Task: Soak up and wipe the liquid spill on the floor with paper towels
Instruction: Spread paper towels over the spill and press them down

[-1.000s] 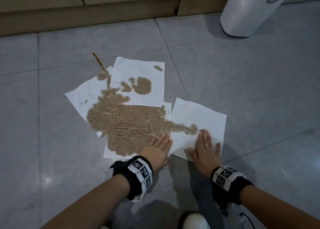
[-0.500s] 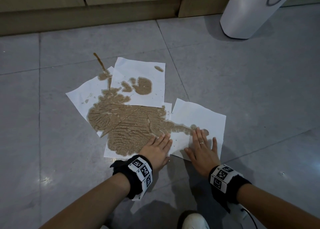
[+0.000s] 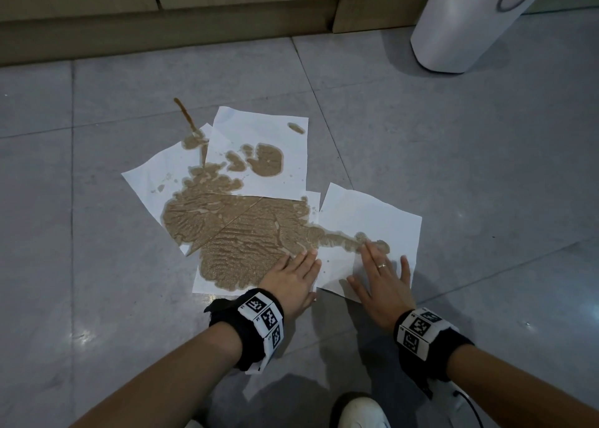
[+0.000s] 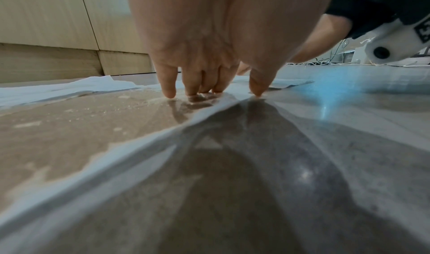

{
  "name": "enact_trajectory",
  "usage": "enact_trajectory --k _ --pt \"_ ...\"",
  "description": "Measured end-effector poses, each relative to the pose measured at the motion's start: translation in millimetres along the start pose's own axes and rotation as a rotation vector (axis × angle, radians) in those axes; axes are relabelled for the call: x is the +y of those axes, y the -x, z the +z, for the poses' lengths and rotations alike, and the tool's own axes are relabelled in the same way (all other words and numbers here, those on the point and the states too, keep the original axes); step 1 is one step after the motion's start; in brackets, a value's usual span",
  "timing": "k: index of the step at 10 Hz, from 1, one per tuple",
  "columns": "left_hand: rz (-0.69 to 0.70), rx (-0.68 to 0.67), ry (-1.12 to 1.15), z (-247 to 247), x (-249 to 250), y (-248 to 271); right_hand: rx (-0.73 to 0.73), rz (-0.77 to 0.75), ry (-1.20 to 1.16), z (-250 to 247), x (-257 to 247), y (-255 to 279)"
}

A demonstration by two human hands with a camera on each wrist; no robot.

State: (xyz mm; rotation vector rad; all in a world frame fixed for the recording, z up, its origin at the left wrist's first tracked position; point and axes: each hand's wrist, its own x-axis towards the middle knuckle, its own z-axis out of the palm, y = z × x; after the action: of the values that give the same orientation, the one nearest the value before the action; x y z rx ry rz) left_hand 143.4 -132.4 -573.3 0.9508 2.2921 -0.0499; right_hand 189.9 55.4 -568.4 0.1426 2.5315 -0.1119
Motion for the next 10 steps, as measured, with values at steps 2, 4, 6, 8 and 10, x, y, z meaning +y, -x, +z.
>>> enact_trajectory --k 2,4,6,8,10 --pt "0.001 -0.002 0.006 -1 -1 1 -0.034 0.004 0.004 6 1 7" --pt "-0.003 0.005 0.001 1 0 0 -0.068 0.025 -0.074 9 -4 10" --pt "-0.003 0.012 -0.004 0 0 1 -0.064 0.016 0.008 12 -5 8" --pt "-0.006 0.003 -0.005 1 1 1 -0.052 -0.006 0.134 7 -7 3" --pt "-0.001 0.017 0.004 2 0 0 0.055 0.032 0.036 -7 -26 -17"
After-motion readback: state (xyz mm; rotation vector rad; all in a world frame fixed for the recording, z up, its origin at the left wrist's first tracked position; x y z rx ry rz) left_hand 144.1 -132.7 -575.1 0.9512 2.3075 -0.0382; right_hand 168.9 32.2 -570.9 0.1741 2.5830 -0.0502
